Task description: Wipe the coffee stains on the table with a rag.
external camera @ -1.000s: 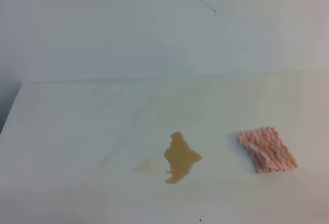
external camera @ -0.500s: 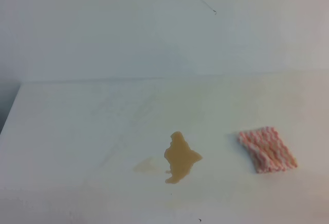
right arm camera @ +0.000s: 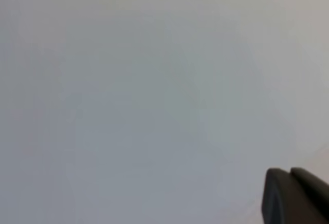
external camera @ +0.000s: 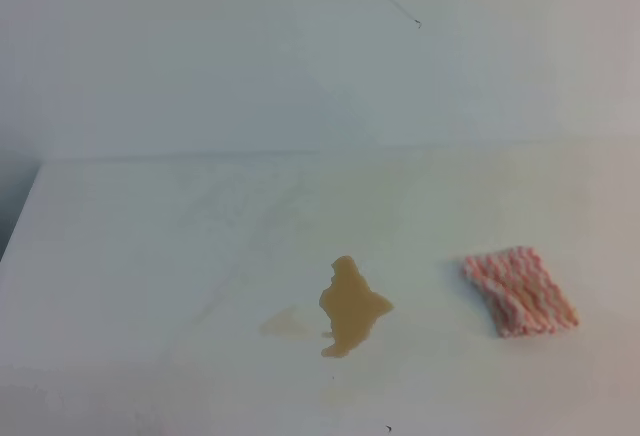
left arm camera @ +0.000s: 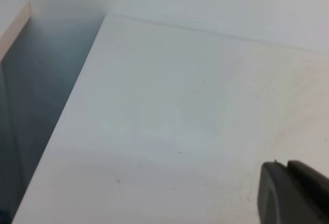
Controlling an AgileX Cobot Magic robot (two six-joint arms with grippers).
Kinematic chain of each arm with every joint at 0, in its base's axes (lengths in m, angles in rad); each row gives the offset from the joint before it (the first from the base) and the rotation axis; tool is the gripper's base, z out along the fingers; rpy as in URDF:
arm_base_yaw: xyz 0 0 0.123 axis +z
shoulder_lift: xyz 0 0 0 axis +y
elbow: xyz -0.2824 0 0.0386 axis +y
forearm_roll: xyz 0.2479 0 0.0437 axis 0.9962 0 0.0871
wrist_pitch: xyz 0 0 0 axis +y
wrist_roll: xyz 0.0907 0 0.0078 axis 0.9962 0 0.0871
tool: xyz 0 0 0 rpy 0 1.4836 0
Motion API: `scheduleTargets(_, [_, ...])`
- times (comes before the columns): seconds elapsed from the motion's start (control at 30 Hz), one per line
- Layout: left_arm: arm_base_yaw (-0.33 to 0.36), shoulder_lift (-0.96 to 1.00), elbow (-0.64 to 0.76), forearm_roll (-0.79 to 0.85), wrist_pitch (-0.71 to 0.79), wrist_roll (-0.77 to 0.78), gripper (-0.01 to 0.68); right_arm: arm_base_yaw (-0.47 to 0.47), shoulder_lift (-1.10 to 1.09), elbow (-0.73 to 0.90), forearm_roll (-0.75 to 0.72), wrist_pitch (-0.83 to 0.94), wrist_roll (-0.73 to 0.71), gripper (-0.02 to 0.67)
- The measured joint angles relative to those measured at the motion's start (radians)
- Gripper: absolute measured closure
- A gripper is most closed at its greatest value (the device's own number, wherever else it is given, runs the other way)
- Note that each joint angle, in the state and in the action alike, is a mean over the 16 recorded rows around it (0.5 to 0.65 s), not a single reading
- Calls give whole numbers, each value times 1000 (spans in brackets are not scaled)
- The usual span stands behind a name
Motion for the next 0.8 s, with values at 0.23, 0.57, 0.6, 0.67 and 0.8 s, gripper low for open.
scheduleTargets(0.23, [0,0,0,0,0,0,672,0,0,-57,134,-11,-18,653])
scheduleTargets(0.57, [0,0,0,0,0,0,672,0,51,-258,43,171,-211,652])
scheduleTargets(0.6, [0,0,0,0,0,0,672,0,67,-281,34,195,-235,652])
scheduleTargets(0.67, [0,0,0,0,0,0,672,0,106,-326,20,243,-280,652])
scheduleTargets(0.8, [0,0,0,0,0,0,672,0,212,-411,6,336,-343,652])
